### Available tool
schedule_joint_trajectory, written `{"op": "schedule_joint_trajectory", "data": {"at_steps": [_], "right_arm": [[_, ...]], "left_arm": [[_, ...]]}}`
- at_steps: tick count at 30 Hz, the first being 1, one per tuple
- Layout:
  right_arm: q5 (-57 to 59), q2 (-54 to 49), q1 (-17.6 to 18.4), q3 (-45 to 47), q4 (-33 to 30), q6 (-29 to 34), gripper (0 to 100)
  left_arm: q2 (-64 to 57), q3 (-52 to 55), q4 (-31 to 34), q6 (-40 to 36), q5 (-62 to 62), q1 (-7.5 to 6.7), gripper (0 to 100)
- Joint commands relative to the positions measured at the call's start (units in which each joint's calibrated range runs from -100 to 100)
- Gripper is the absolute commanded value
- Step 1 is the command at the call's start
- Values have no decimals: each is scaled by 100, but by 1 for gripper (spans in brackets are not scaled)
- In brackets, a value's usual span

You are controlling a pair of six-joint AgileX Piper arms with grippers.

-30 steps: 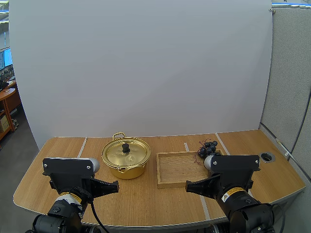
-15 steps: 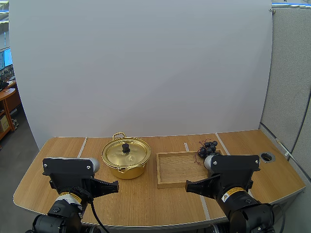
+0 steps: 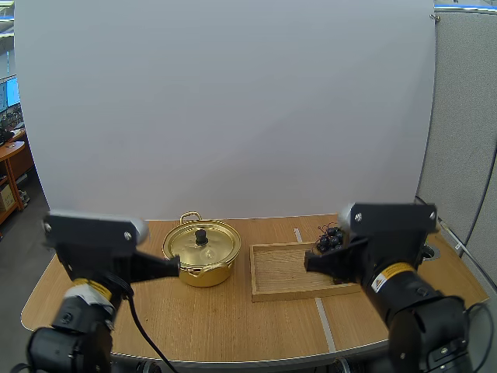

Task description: Open the pot, put the grape inside, and close it

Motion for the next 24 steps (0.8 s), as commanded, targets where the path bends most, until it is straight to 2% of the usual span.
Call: {"op": "schedule_joint_trajectory", "data": {"at_steps": [1, 6, 19, 24], "right_arm": [[127, -12, 8, -429, -291, -72, 0], [794, -12, 8, -1078, -359, -72, 0], [3181, -12, 8, -3184, -359, -72, 0], [3914, -12, 8, -3656, -359, -82, 0]], "left_arm": [[-21, -470, 51, 93, -126, 14, 0], [-21, -1117, 51, 339, 160, 14, 0], [-21, -2976, 51, 351, 3256, 14, 0], [-21, -3396, 51, 351, 3306, 14, 0]]}}
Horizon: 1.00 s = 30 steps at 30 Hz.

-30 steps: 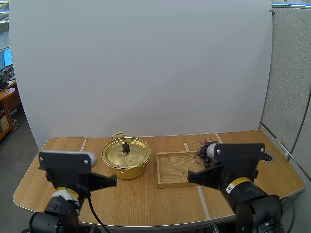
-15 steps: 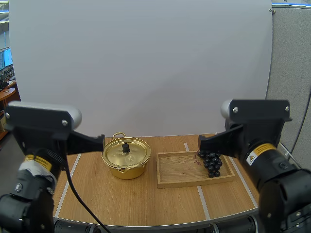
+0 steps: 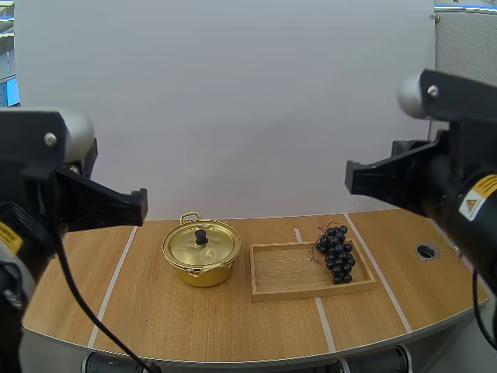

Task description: Open the pot, put the grape inside, and close it

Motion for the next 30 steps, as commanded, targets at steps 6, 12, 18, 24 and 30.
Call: {"op": "schedule_joint_trajectory", "data": {"at_steps": [6, 12, 18, 24, 30], "right_arm": [[992, 253, 8, -306, -36, -187, 0], [1901, 973, 8, -575, -36, -187, 0], [2033, 1743, 8, -861, -47, -187, 0], [2167, 2611, 8, -1020, -47, -213, 0], [2167, 3338, 8, -1020, -47, -213, 0]], "left_arm": [[294, -538, 51, 13, 888, 14, 0], [1262, -954, 51, 24, 1307, 14, 0], [2475, -1382, -106, 467, 1429, 14, 0], [3570, -1628, -610, 918, 1532, 14, 0], [4581, -1726, -1184, 1630, 1570, 14, 0]]}}
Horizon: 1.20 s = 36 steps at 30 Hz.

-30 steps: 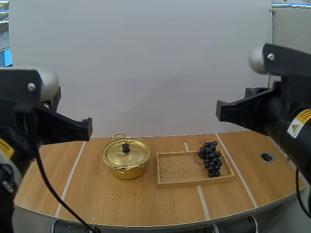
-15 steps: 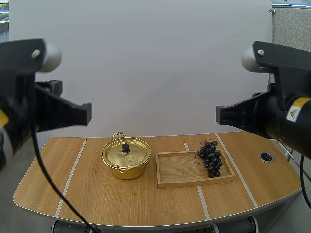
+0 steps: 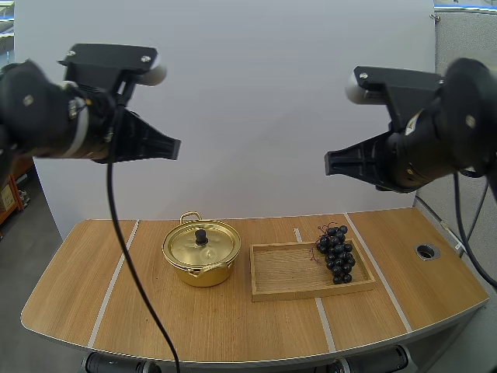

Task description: Open the pot, put the grape inside, and close it

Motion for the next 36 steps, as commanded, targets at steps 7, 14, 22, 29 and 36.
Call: {"op": "schedule_joint_trajectory", "data": {"at_steps": [7, 14, 22, 29, 36], "right_arm": [[3, 910, 8, -43, -47, -23, 0], [-80, 1274, 8, -43, -47, -23, 0], [-140, 1286, 8, -43, -47, -23, 0], [-137, 1286, 8, -43, -47, -23, 0], [-137, 1286, 8, -43, -47, -23, 67]], "left_arm": [[1503, -63, -550, 740, -6, -2, 0], [2408, -63, -735, 1265, -6, -18, 0], [3318, -63, -879, 1375, -6, -18, 0], [3652, -155, -905, 1387, -25, -18, 14], [3652, -155, -905, 1575, -76, -18, 100]]}}
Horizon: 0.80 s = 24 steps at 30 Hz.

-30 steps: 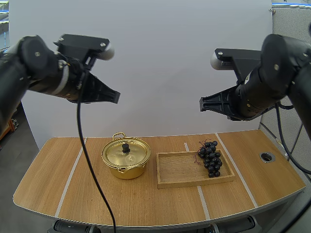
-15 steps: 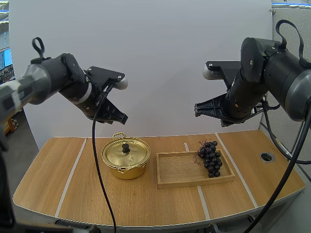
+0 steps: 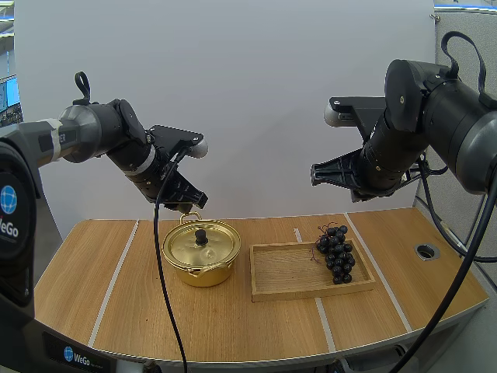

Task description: Open the pot, put the grape inside, and close it

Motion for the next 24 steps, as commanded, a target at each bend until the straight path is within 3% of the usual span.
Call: {"op": "schedule_joint_trajectory", "data": {"at_steps": [1, 3, 14, 24], "right_arm": [[-49, -18, 8, -43, -47, -23, 79], [-49, -18, 8, -43, -47, -23, 100], [-49, -18, 8, -43, -35, -23, 100], [-49, -18, 8, -43, 95, -23, 100]], "left_arm": [[-1, -85, -110, 305, 54, -18, 100], [7, -85, -122, 471, 228, -18, 100], [30, -123, -286, 550, -238, -18, 100], [778, -927, -286, 997, 986, -18, 100]]}}
